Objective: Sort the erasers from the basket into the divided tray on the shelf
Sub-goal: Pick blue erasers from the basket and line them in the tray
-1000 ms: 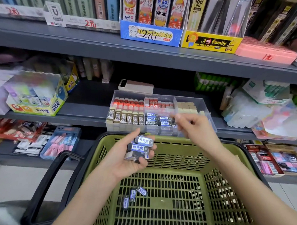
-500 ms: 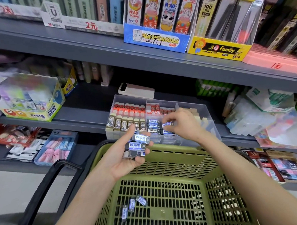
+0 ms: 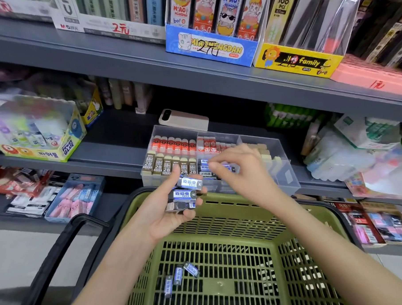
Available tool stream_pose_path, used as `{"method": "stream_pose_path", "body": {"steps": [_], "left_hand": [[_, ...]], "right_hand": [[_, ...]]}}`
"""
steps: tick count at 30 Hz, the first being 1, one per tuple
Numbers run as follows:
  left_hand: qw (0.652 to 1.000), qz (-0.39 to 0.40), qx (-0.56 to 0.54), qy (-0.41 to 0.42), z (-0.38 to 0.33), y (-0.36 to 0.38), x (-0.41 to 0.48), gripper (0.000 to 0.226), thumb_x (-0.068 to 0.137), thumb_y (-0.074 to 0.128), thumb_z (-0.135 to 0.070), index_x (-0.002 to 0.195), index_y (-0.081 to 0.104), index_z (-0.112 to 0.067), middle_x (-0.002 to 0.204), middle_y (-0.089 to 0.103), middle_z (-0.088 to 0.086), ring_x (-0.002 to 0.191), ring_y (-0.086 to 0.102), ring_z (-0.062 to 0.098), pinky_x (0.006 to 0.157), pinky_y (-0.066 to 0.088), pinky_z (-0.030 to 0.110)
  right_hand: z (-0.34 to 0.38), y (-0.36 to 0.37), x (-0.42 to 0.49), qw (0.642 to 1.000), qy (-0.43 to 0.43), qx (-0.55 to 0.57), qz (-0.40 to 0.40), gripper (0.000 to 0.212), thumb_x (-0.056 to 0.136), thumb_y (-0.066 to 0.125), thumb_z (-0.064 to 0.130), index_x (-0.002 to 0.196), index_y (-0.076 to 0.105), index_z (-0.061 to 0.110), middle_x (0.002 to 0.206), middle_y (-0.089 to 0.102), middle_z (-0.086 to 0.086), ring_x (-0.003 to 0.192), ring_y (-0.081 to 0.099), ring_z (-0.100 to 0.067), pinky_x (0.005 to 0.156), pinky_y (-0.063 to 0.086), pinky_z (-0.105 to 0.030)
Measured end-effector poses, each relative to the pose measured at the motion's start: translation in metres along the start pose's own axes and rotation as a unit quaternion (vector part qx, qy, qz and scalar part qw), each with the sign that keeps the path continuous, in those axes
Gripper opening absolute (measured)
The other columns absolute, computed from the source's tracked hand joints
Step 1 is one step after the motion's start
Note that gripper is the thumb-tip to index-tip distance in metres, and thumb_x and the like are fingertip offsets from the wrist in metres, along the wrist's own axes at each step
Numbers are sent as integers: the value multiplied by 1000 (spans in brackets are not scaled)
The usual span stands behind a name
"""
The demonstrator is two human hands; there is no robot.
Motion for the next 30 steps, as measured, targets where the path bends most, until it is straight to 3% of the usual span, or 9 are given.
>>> {"method": "stream_pose_path", "body": {"steps": [1,4,9,11,15,19,24,27,30], "left_hand": [[1000,-1,5,3,0,-1,0,48,73,60,-53,83,77,-10,80,69,13,55,62,19,35,43,20],[1000,3,25,2,1,1,-2,46,73,61,-55,81,78,-13,74,66,10,57,63,19,36,44,21],[998,-13,59,2,4,-1,-3,50,69,62,-54,90,72,-10,72,65,10,57,63,21,34,41,21],[997,-7,72,6,4,2,-3,47,70,61,-54,85,76,-12,71,65,9,57,63,21,34,40,21],[994,5,109,8,7,8,-5,47,70,60,-55,81,77,-13,72,68,9,57,64,21,35,40,22],[993,-7,119,11,9,8,-5,60,69,61,-54,105,67,-6,82,71,14,60,66,23,36,43,22],[993,-1,116,15,4,5,-5,56,73,57,-54,102,68,-7,81,70,13,60,65,22,38,45,22],[993,-1,118,15,5,5,-4,56,74,57,-54,102,68,-7,79,69,12,61,65,22,38,44,21],[993,0,119,16,5,4,-4,57,70,59,-55,101,69,-8,78,68,11,62,65,22,39,44,21]], "right_hand": [[16,3,-6,999,-17,36,22,25,82,57,52,90,72,33,87,65,22,92,51,-12,85,32,-33],[40,17,-15,995,-51,-27,80,26,80,66,46,98,72,28,87,64,13,88,46,-14,85,35,-39],[41,19,-20,994,-44,-41,94,23,84,65,39,99,71,23,87,63,10,91,45,-15,86,34,-36],[39,21,-24,993,-39,-41,104,26,83,65,40,103,70,24,86,61,12,90,45,-13,85,34,-33],[24,27,-30,986,58,83,135,17,76,74,35,89,71,25,78,60,11,82,49,-7,79,39,-26],[4,20,-33,959,129,223,115,5,78,75,21,81,70,20,72,63,8,65,51,-2,64,40,-16],[-62,-27,-1,978,189,90,-19,10,76,77,21,80,68,21,71,63,6,66,53,-9,68,43,-26],[-81,-19,16,977,212,-7,17,10,74,77,23,73,69,17,76,69,3,71,58,-11,68,42,-25],[-79,-5,26,977,200,-58,47,14,79,72,23,72,73,11,68,62,9,62,52,-7,67,37,-23]]}}
Point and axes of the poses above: each hand's wrist, its own x-axis towards the middle knuckle, its own y-axis out of the palm, z = x × y, the point moved 9 cm from there along x, towards the middle knuckle
